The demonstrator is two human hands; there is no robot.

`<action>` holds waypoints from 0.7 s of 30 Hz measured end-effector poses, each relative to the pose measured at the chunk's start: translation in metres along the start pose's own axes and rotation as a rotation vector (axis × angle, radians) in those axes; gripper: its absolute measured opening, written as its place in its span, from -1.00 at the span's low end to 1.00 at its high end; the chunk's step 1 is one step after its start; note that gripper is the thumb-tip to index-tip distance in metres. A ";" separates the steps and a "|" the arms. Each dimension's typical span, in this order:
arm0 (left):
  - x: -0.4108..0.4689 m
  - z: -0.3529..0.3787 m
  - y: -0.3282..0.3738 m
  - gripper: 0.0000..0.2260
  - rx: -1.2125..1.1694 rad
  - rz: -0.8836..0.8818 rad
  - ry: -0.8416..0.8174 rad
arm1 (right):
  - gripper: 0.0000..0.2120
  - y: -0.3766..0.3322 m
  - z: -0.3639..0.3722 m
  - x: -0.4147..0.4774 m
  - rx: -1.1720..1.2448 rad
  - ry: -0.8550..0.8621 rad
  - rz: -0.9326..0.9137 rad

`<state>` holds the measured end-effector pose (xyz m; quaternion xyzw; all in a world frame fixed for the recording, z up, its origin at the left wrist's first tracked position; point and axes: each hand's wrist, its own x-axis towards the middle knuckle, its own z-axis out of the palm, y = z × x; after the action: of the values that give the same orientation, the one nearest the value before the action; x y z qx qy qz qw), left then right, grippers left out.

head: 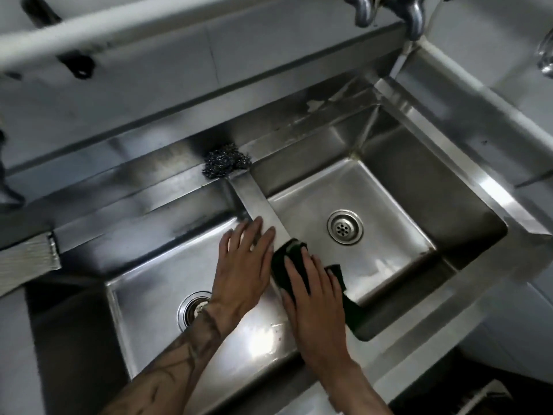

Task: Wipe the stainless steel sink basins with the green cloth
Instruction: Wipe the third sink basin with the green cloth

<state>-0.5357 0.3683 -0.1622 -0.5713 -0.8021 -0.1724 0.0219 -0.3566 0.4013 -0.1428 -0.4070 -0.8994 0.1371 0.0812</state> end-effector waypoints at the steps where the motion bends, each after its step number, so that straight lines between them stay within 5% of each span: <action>1: 0.010 -0.002 -0.012 -0.64 0.005 -0.023 0.000 | -0.49 -0.005 0.005 0.023 0.024 -0.004 -0.011; 9: 0.074 -0.034 -0.059 -0.39 0.037 -0.163 -0.334 | -0.52 -0.023 0.015 0.145 0.138 -0.095 -0.108; 15: 0.058 -0.041 -0.048 -0.13 0.088 -0.130 -0.509 | -0.58 0.031 -0.022 0.026 0.113 -0.149 -0.135; 21: -0.021 -0.033 0.026 -0.30 -0.142 0.009 -0.386 | -0.61 0.089 -0.071 -0.098 -0.097 -0.193 -0.124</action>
<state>-0.5097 0.3464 -0.1291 -0.5975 -0.7746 -0.1159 -0.1718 -0.2111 0.3968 -0.1071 -0.3388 -0.9321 0.1268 -0.0173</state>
